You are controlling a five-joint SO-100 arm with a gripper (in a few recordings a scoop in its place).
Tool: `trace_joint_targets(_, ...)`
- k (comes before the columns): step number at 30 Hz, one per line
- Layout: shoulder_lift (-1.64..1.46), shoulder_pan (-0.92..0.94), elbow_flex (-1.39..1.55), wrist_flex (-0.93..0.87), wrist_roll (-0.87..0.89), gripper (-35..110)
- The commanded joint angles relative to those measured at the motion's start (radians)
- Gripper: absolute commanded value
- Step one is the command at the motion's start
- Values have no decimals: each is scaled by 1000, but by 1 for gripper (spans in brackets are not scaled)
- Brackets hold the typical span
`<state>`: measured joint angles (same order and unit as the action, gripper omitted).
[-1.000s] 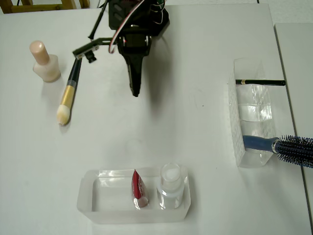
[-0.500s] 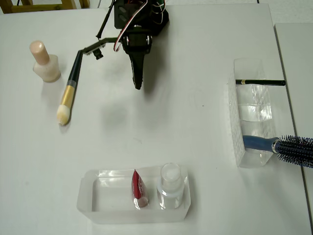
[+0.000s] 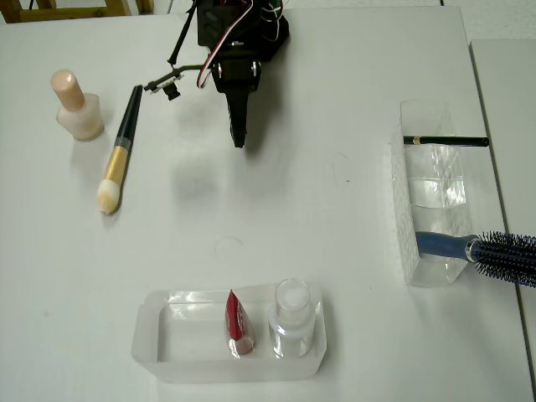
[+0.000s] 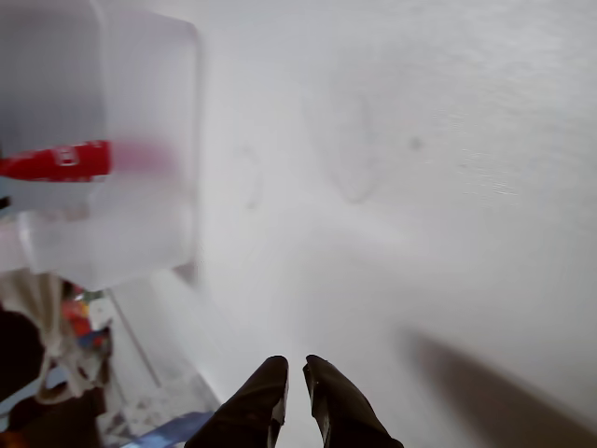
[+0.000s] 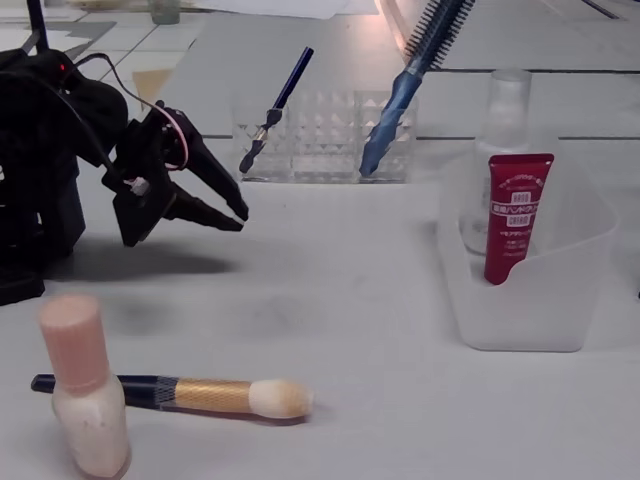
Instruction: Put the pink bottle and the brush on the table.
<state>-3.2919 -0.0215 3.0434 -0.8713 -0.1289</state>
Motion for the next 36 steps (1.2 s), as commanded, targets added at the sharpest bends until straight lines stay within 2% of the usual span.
trace_joint_targets(1,-23,-5,3,-20,-5,0)
trace_joint_targets(6,-23,-5,3,-21,-3,0)
trace_joint_targets(8,-23,-2,3,-21,-3,8)
trace_joint_targets(17,-23,-3,3,-21,-3,0)
trace_joint_targets(36,-23,-3,3,-21,-3,0)
